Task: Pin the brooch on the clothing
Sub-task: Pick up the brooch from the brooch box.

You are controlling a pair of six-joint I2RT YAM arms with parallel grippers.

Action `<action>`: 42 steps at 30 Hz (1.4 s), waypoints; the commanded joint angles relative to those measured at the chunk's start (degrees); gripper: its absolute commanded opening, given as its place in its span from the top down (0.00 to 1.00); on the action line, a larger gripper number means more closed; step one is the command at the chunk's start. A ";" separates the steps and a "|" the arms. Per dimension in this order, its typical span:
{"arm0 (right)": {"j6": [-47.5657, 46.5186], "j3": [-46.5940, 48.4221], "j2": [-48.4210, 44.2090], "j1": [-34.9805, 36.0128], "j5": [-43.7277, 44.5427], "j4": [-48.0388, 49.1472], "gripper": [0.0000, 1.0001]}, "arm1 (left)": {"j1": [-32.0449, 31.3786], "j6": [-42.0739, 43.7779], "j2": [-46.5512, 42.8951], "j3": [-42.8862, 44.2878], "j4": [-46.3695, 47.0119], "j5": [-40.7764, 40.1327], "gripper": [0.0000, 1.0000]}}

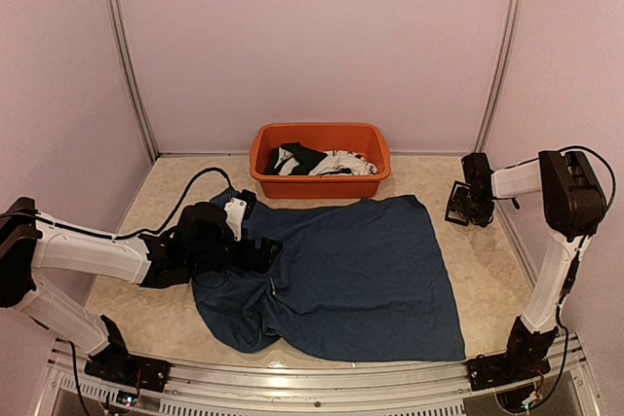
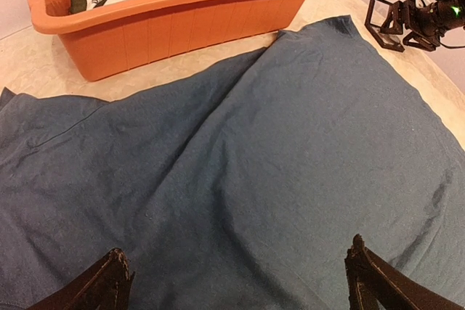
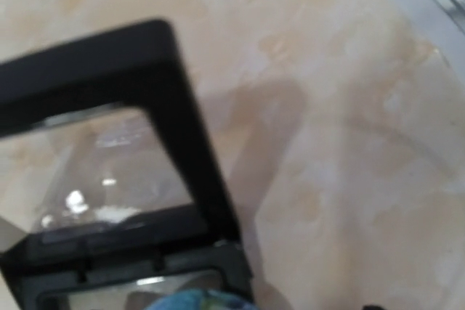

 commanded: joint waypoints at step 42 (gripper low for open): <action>-2.52 0.59 -0.55 -1.99 -7.18 0.41 0.42 | 0.52 -0.40 -1.80 -1.38 1.29 1.26 0.01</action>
